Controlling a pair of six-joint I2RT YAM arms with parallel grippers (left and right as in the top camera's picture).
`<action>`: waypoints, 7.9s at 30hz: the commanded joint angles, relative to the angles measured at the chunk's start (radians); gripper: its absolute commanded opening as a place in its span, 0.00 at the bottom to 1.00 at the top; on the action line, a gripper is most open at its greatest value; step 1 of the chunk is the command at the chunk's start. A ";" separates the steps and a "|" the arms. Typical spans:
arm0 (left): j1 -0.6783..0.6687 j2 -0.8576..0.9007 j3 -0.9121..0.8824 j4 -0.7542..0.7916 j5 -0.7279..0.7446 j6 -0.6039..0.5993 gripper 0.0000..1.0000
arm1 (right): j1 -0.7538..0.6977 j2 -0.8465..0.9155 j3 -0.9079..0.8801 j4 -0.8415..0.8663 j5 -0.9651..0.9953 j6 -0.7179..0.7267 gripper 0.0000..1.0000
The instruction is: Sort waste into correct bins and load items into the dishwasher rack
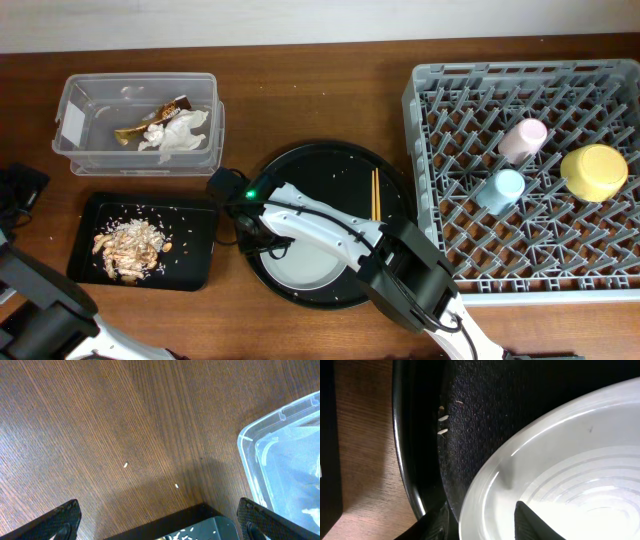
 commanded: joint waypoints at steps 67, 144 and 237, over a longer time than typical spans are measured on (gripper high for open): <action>0.000 -0.026 0.002 0.000 0.007 -0.006 0.99 | -0.707 -0.543 0.149 -0.491 0.351 -0.290 0.04; 0.000 -0.026 0.002 -0.020 0.006 -0.006 0.99 | -0.423 -0.214 -0.336 0.022 0.151 -0.104 0.04; 0.000 -0.026 0.002 -0.020 0.006 -0.006 0.99 | -0.972 -1.448 -0.594 -0.401 -0.193 -0.673 0.98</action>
